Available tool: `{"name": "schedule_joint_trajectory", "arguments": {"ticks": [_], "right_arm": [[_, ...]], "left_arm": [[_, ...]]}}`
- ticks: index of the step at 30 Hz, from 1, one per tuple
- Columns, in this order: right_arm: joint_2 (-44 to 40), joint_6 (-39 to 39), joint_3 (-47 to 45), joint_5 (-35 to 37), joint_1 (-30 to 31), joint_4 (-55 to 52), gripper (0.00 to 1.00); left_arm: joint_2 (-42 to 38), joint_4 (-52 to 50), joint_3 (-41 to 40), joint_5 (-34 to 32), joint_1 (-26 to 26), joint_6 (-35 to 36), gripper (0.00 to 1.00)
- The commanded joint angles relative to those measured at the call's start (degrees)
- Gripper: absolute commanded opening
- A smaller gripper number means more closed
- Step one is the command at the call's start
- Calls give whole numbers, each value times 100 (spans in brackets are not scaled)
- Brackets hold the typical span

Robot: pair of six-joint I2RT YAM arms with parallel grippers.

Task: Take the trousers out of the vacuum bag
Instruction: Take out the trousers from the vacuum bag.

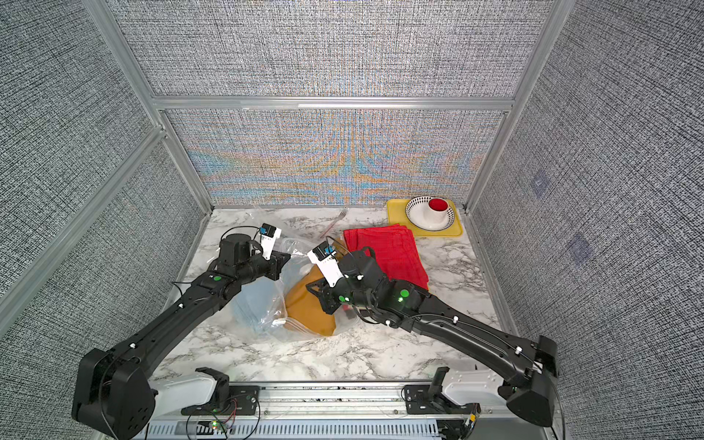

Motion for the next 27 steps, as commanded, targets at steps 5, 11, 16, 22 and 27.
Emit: {"name": "schedule_joint_trajectory", "arguments": {"ticks": [5,11,16,22,27], "right_arm": [[-532,-214,479,-175,-90,458,0],[-736,-227,1004,220,-368,237,0],[-775,-166,1502,767,-599,4,0],[-828,56,1749,941,-1316,-86,0],[-754,107,1906,637,-2032,33,0]], "left_arm": [[-39,262,-344,-318,10,-44,0],[-58,244,-540,-777,10,-128,0],[-19,202,-636,-1207,10,-279,0],[113,47,-620,-1768,12,-386,0],[229,-45,-577,-2033,19,-475,0]]}}
